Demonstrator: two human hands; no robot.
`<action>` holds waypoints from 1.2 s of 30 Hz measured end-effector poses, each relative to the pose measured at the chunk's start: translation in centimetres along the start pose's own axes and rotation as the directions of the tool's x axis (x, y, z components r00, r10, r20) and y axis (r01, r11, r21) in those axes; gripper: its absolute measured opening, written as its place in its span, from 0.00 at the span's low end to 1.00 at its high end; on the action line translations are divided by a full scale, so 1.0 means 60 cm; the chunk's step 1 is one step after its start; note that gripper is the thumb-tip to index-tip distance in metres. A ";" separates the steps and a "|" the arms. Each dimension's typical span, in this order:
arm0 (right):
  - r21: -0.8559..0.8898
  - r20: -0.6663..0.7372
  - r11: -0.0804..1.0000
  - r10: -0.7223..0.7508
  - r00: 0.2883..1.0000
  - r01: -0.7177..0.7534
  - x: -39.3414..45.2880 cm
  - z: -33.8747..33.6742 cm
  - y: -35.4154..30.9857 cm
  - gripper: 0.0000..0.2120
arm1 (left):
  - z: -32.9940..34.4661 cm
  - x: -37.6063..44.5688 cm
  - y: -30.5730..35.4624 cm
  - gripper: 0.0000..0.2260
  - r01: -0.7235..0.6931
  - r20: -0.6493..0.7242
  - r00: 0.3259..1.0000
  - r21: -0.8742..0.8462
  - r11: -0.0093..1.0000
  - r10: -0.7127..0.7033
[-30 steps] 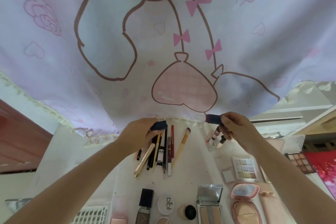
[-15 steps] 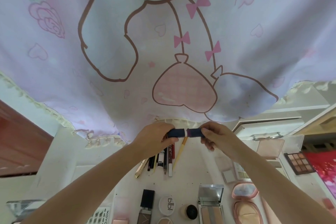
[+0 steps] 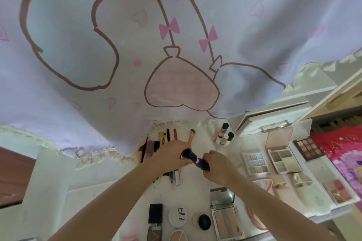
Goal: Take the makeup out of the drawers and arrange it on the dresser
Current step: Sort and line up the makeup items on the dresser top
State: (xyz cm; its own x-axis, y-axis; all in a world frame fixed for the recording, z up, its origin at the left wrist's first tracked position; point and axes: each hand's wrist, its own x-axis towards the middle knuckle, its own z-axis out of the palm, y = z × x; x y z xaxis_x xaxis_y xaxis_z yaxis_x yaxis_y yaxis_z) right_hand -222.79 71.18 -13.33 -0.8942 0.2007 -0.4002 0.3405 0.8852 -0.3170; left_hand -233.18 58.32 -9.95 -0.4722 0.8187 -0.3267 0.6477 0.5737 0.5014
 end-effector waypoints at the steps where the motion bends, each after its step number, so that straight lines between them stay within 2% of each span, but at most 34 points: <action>1: -0.005 0.002 0.999 0.035 0.999 -0.035 0.001 0.007 0.005 0.13 | 0.007 0.009 0.003 0.09 -0.013 0.014 1.000 0.009 1.000 0.013; 6: 0.029 -0.039 0.980 0.196 0.980 -0.195 0.006 0.028 0.043 0.12 | 0.033 0.052 0.026 0.08 -0.072 0.069 0.995 0.009 0.997 0.071; 10: 0.213 -0.102 0.933 0.315 0.943 -0.289 0.007 0.035 0.061 0.12 | 0.037 0.079 0.048 0.07 -0.094 0.099 0.991 0.014 0.995 0.093; 14: 0.362 -0.143 0.874 0.394 0.908 -0.323 0.011 0.039 0.063 0.10 | 0.036 0.095 0.059 0.06 -0.100 0.102 0.990 0.044 0.994 0.095; 20: 0.365 -0.136 0.871 0.401 0.906 -0.330 0.015 0.037 0.066 0.05 | 0.037 0.108 0.071 0.08 -0.127 0.138 0.984 0.089 0.988 0.114; 23: 0.392 -0.116 0.852 0.419 0.901 -0.346 0.017 0.040 0.071 0.11 | 0.038 0.113 0.082 0.09 -0.128 0.171 0.980 0.127 0.984 0.106; 29: 0.368 -0.105 0.855 0.428 0.898 -0.364 0.005 0.033 0.083 0.17 | 0.045 0.123 0.091 0.10 -0.113 0.208 0.975 0.177 0.978 0.075; 32: 0.348 -0.115 0.865 0.421 0.900 -0.360 -0.001 0.020 0.085 0.19 | 0.047 0.124 0.091 0.08 -0.110 0.217 0.974 0.194 0.975 0.067; 36: 0.302 -0.147 0.888 0.402 0.904 -0.346 -0.013 0.010 0.084 0.18 | 0.045 0.113 0.082 0.15 -0.102 0.172 0.983 0.245 0.964 0.060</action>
State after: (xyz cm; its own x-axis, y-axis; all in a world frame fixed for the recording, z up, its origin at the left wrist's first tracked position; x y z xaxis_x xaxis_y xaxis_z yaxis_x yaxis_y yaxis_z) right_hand -220.21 75.26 -15.11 -0.7141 0.5987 -0.3629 0.6995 0.5901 -0.4030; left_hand -231.56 66.77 -11.87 -0.3228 0.8439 -0.4285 0.8192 0.4759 0.3201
